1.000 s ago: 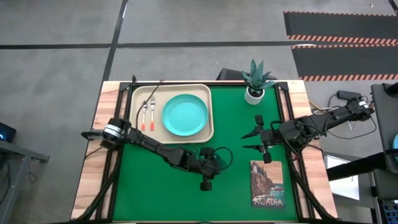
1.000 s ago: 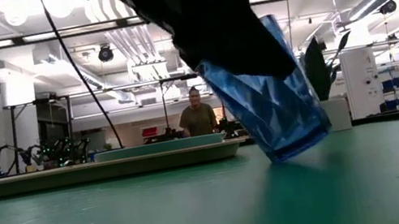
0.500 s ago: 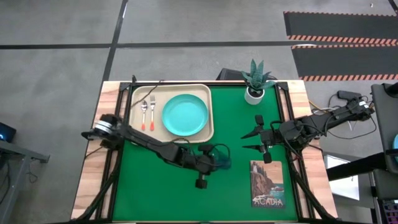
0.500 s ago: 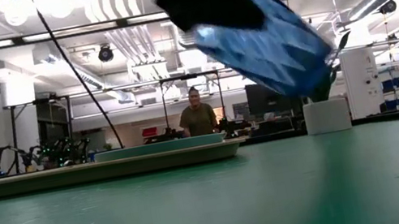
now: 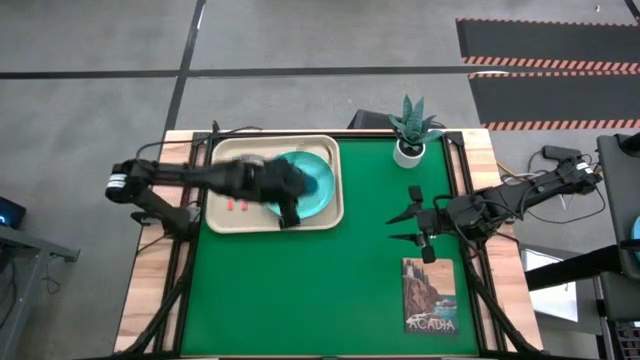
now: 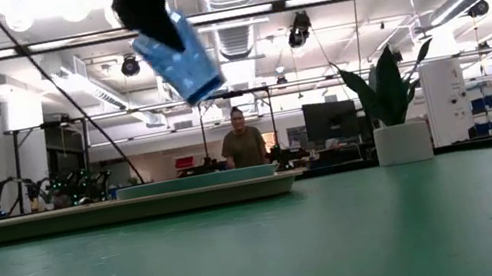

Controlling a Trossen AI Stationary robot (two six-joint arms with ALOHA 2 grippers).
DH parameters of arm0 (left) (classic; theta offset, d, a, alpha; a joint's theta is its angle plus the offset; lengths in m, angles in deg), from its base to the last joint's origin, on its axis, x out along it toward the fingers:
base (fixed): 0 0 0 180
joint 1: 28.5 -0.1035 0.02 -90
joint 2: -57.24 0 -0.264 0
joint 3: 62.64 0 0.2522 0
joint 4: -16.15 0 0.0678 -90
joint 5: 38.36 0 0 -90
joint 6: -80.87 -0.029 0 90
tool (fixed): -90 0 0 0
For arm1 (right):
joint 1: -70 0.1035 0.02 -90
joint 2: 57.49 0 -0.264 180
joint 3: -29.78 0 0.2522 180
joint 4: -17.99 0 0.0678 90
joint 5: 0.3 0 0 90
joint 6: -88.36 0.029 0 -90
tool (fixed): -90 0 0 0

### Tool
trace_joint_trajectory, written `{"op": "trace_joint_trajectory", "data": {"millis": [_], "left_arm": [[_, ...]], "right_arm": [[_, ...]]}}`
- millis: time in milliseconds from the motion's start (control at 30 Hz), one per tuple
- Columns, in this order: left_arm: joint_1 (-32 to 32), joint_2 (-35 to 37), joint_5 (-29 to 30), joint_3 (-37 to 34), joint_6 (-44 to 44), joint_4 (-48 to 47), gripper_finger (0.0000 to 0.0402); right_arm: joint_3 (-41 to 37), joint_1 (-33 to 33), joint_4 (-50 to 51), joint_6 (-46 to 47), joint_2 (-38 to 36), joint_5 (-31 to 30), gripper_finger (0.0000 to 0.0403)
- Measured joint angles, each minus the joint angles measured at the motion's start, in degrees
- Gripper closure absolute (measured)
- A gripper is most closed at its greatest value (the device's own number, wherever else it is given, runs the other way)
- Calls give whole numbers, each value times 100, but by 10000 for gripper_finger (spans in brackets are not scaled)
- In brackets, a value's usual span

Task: Pick and place plate/cup/fork/spoon on tray
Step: Put the blue cup on the white tray to the top left of the blue plate

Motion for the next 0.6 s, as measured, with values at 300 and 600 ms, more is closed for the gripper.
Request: {"op": "trace_joint_trajectory", "data": {"millis": [300,600], "left_arm": [[-1903,97,25,-10,141,-1042,398],[-3017,-153,15,-14,-48,-1205,398]], "right_arm": [[-1,-2,6,13,89,-1,252],[0,-2,4,65,89,-45,252]]}}
